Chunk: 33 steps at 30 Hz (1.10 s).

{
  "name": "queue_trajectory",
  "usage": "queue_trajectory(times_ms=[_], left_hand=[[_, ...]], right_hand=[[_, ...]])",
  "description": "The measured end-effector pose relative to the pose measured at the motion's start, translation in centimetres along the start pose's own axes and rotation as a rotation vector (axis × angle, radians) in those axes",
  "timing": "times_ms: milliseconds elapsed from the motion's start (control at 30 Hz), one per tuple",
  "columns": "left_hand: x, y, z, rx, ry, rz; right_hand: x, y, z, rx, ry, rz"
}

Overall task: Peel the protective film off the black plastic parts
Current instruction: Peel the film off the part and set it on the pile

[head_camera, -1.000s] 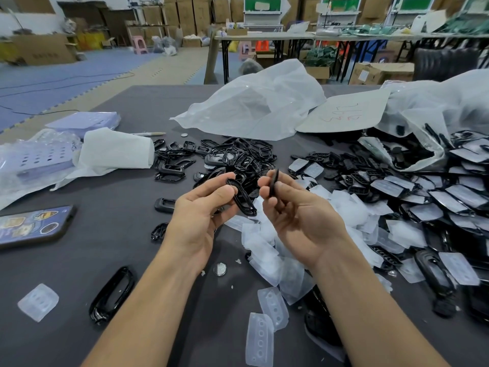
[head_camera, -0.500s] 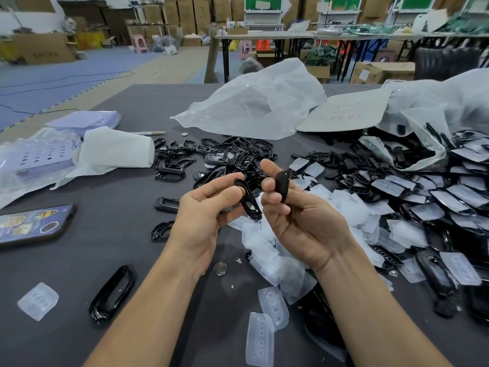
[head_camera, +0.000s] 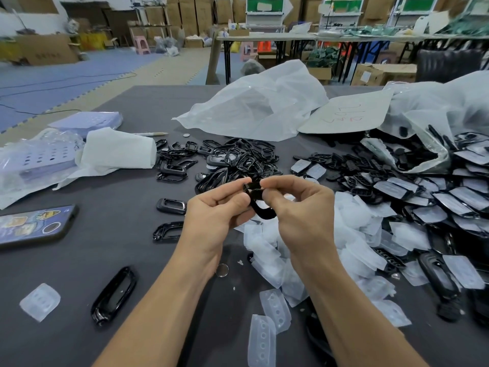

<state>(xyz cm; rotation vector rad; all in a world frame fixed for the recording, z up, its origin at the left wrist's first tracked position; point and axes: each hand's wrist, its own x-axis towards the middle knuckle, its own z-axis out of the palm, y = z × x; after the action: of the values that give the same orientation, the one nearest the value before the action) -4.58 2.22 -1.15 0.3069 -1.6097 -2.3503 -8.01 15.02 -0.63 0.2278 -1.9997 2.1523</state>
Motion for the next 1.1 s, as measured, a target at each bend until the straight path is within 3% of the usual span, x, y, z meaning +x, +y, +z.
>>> queue_trajectory(times_ms=[133, 333, 533, 633, 767, 967, 1100], left_hand=[[-0.1, -0.3, 0.1, 0.028, 0.0, 0.006], [0.0, -0.7, 0.5, 0.025, 0.105, 0.029], [-0.1, -0.6, 0.5, 0.075, 0.071, 0.038], [0.0, -0.2, 0.2, 0.035, 0.074, 0.016], [0.0, -0.1, 0.2, 0.051, 0.071, 0.02], [-0.3, -0.9, 0.4, 0.261, 0.084, 0.065], [-0.2, -1.2, 0.5, 0.33, 0.144, 0.118]], right_hand=[[-0.2, -0.1, 0.1, 0.118, 0.051, 0.047], [-0.7, 0.2, 0.3, -0.351, 0.101, -0.131], [-0.7, 0.4, 0.2, -0.506, 0.102, -0.197], [-0.6, 0.3, 0.2, -0.456, 0.082, -0.139], [-0.3, 0.2, 0.1, -0.41, -0.089, -0.095], [-0.4, 0.3, 0.1, -0.239, -0.059, -0.022], [-0.9, 0.2, 0.6, -0.358, -0.133, -0.107]])
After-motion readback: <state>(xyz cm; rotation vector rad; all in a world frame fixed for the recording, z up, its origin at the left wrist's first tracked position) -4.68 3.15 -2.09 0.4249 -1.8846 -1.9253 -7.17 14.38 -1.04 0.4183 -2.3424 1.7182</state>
